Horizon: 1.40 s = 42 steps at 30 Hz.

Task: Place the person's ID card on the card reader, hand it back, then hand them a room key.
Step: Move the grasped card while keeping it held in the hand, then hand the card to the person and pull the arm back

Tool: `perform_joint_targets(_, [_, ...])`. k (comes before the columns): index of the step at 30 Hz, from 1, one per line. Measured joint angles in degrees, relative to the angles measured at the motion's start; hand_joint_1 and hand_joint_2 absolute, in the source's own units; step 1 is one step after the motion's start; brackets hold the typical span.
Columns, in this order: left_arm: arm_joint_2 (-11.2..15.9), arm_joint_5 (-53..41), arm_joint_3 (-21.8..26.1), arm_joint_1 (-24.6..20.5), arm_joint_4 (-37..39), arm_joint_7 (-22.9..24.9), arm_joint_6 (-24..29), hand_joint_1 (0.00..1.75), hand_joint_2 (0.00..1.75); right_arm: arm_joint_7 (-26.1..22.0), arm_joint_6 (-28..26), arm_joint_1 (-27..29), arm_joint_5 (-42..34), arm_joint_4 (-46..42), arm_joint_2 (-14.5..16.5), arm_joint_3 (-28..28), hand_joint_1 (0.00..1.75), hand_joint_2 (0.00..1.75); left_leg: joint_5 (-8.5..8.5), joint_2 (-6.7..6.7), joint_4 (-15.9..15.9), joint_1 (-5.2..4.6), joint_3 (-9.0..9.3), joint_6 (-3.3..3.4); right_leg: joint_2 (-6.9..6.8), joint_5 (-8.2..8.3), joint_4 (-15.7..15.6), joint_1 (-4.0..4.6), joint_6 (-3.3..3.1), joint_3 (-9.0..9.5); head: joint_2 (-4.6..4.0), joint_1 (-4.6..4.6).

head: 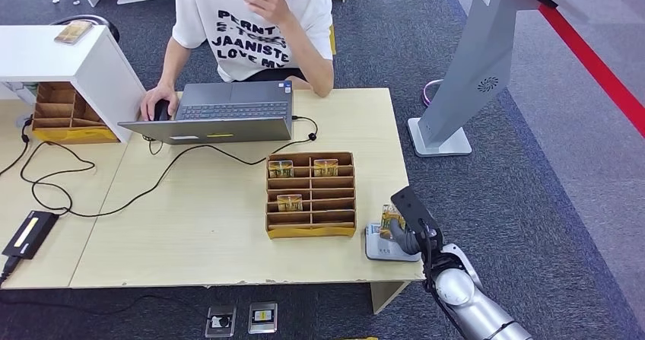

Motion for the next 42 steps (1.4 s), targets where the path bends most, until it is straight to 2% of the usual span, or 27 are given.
perform_joint_targets(15, [0.28, -0.58, -0.02, 0.03, 0.00, 0.01, -0.14, 0.00, 0.00, 0.61, -2.10, 1.19, 0.16, -2.29, -0.22, -0.07, 1.75, 1.75, 0.02, 0.01, 0.00, 0.00, 0.02, 0.01, 0.00, 0.04, -0.01, 0.00, 0.02, 0.03, 0.00, 0.00])
perform_joint_targets(26, [0.32, -0.21, -0.02, 0.12, 0.00, -0.20, -0.17, 0.00, 0.00, 1.92, -5.33, 4.39, 7.48, -15.41, -1.29, -1.05, 1.75, 1.75, 0.01, 0.03, 0.00, 0.00, -0.13, 0.01, 0.02, 0.03, 0.01, 0.00, 0.01, -0.15, 0.00, -0.01])
perform_joint_targets(32, [0.31, -0.37, -0.02, 0.13, 0.00, -0.60, -0.44, 0.00, 0.00, 3.92, -5.32, 5.94, 13.28, -23.33, -1.86, -1.69, 1.75, 1.75, 0.01, 0.03, 0.00, 0.00, -0.16, 0.01, 0.02, 0.03, 0.00, 0.00, 0.01, -0.17, 0.00, -0.01])
perform_joint_targets(42, [0.30, -0.58, -0.02, 0.12, 0.00, -0.61, -0.67, 0.00, 0.00, 5.32, -3.73, 7.71, 17.99, -33.31, -2.42, -2.56, 1.75, 1.75, 0.01, 0.03, 0.00, 0.00, -0.17, 0.01, 0.02, 0.03, 0.01, 0.00, 0.01, -0.17, 0.00, -0.01])
